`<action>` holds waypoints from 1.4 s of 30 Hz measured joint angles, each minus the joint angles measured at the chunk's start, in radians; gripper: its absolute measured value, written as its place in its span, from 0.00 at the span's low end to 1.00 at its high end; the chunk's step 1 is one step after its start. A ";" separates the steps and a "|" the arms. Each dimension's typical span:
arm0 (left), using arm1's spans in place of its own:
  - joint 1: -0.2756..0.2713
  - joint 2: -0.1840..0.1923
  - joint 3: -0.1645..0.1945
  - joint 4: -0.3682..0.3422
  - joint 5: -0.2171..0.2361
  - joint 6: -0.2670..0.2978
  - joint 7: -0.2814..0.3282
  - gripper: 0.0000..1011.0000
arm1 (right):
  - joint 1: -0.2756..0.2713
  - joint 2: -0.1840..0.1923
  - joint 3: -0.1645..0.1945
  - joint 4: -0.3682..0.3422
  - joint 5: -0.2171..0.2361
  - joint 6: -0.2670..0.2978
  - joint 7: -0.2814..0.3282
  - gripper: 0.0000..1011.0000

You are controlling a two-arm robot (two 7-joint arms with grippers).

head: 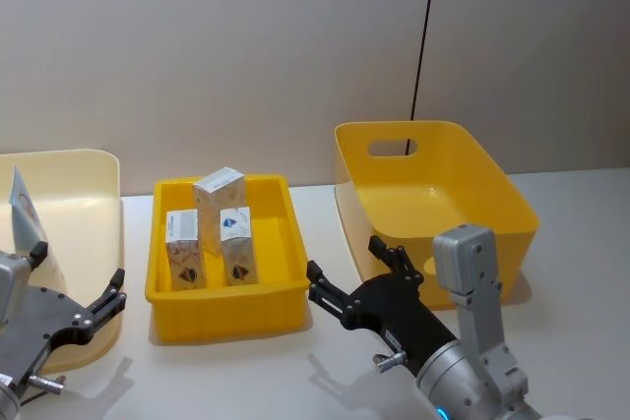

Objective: Bimanual collaborative sorting of washing and personal care products

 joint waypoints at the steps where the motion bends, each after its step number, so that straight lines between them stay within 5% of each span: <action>1: 0.000 0.000 0.000 0.000 0.000 0.000 0.000 0.99 | 0.000 0.000 0.000 0.000 0.000 0.000 0.000 0.99; 42: 0.000 0.000 0.000 0.000 0.000 0.000 0.000 0.99 | 0.000 0.000 0.000 0.000 0.000 0.000 0.000 0.99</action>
